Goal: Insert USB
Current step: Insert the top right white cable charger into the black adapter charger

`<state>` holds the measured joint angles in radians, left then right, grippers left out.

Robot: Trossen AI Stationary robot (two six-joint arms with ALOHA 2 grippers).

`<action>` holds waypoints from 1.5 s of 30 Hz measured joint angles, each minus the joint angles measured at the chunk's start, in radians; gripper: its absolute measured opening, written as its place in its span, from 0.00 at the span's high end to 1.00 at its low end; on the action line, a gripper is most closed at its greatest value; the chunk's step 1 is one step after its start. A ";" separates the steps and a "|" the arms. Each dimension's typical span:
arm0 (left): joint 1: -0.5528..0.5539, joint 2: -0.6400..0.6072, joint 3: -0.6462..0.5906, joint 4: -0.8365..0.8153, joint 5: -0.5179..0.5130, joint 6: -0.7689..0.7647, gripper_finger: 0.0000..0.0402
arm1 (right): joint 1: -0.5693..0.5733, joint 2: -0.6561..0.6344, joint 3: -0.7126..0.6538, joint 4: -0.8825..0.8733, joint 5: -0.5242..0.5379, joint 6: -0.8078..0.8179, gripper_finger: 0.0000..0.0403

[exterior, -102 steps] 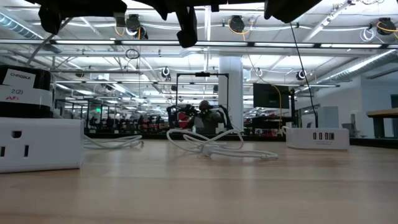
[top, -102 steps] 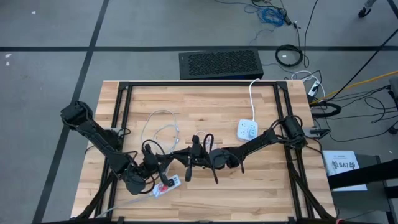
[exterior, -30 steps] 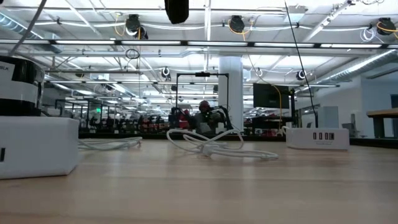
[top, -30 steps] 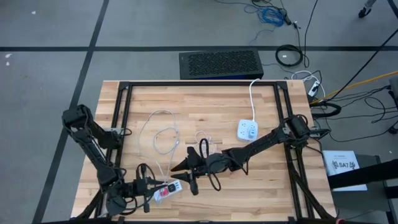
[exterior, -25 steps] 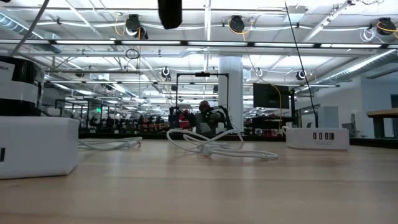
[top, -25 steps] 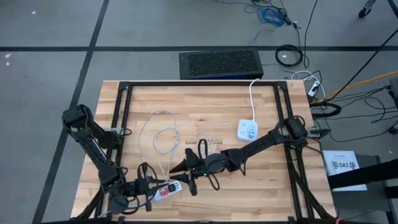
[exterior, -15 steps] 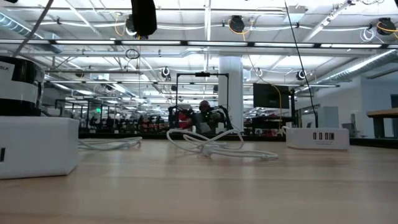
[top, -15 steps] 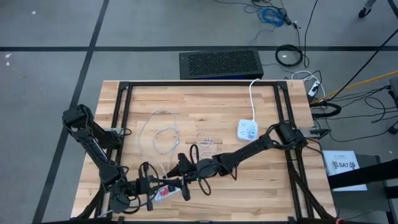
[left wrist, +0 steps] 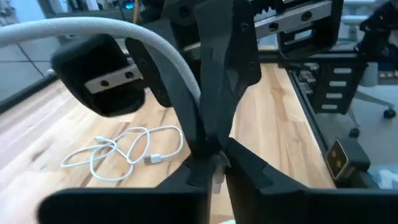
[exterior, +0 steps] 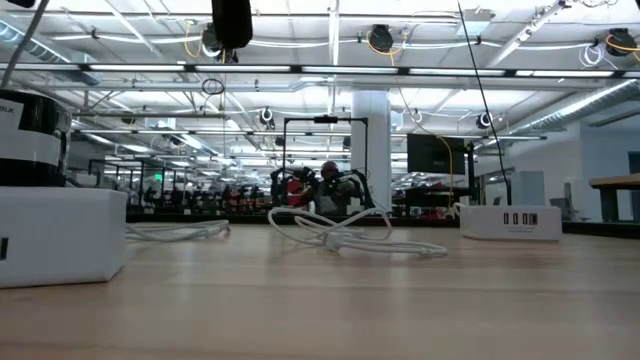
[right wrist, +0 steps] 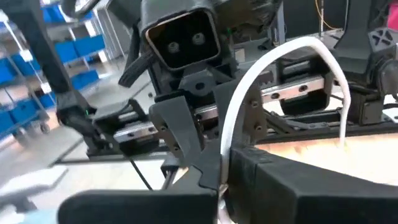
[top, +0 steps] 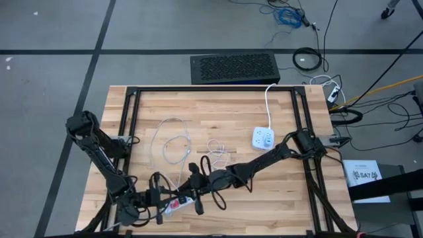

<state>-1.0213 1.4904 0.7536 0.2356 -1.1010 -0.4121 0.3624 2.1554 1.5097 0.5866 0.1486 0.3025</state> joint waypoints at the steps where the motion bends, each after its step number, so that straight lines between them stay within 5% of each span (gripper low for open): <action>1: 0.001 -0.002 0.000 -0.009 0.018 -0.001 0.91 | 0.001 -0.001 0.000 -0.003 -0.001 -0.017 0.99; 8: 0.000 -0.035 0.000 -0.021 0.039 0.003 0.71 | 0.000 -0.077 0.001 -0.087 0.012 -0.098 1.00; 14: -0.029 -0.139 0.000 -0.081 0.039 0.009 0.66 | 0.001 -0.131 0.000 -0.193 0.028 -0.148 1.00; 19: -0.126 -0.200 0.000 -0.170 0.082 -0.076 0.69 | 0.006 -0.136 -0.001 -0.347 0.061 -0.163 1.00; 25: -0.194 -0.084 0.000 -0.436 0.231 -0.581 0.83 | 0.006 -0.125 -0.075 -0.325 -0.034 -0.096 1.00; 28: -0.185 0.037 -0.001 -0.450 0.278 -0.714 0.92 | 0.006 -0.106 -0.098 -0.231 -0.055 -0.082 1.00; 34: -0.132 0.197 0.000 -0.380 0.292 -0.801 0.98 | 0.001 -0.025 -0.101 -0.099 -0.079 -0.086 1.00; 45: -0.087 0.220 0.004 -0.448 0.281 -0.813 0.97 | -0.020 0.078 -0.099 0.127 -0.129 -0.071 1.00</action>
<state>-1.1080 1.7104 0.7574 -0.2126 -0.8199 -1.2248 0.3424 2.2339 1.4112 0.7133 0.0200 0.2320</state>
